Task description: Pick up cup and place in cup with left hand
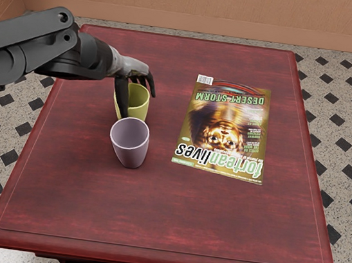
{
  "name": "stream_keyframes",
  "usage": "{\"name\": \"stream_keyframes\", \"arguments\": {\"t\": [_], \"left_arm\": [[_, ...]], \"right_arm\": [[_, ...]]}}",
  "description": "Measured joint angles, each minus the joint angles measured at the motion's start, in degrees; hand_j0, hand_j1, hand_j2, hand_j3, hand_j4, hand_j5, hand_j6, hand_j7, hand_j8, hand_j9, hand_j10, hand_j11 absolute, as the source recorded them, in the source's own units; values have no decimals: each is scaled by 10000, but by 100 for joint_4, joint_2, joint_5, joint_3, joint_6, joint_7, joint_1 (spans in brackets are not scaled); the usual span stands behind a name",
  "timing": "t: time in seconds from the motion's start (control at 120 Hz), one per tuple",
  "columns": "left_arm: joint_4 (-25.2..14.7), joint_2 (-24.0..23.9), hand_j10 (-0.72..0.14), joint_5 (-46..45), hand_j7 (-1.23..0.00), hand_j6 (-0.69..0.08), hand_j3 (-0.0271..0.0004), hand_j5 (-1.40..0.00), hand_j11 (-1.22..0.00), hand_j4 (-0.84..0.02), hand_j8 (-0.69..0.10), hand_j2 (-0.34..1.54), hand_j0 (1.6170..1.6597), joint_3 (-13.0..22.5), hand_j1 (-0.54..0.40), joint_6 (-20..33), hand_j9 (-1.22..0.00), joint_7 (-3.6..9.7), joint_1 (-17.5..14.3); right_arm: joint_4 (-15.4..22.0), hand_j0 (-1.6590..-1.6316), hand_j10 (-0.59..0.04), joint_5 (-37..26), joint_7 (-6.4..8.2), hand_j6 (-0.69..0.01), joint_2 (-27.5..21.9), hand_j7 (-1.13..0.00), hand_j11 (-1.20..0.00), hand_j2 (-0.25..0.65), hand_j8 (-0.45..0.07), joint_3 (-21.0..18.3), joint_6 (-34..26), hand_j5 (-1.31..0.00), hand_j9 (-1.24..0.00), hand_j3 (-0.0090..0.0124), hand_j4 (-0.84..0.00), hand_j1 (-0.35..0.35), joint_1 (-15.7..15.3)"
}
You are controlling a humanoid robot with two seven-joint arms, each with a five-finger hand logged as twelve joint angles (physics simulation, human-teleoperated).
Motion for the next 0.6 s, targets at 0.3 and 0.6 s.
{"name": "stream_keyframes", "arguments": {"t": [0.3, 0.6], "left_arm": [[1, 70, -3786, -223, -6887, -3382, 0, -6889, -7026, -5412, -2479, 2815, 16558, -38, -1246, -124, -6913, -3, -31], [-13, 315, -3680, -636, -8104, -2925, 0, -8305, -7944, -5276, -2428, 4015, 16550, -78, -1582, -311, -8137, 1, -435]], "right_arm": [[0, -16581, -3, 0, 0, -6, 0, 0, 0, 1, -5, 4, 5, -1, -1, 0, -4, -3491, 9], [0, -16581, -2, 0, 0, -5, 0, 0, 0, 1, -4, 0, 17, -1, 0, 0, -3, -3491, 10]]}}
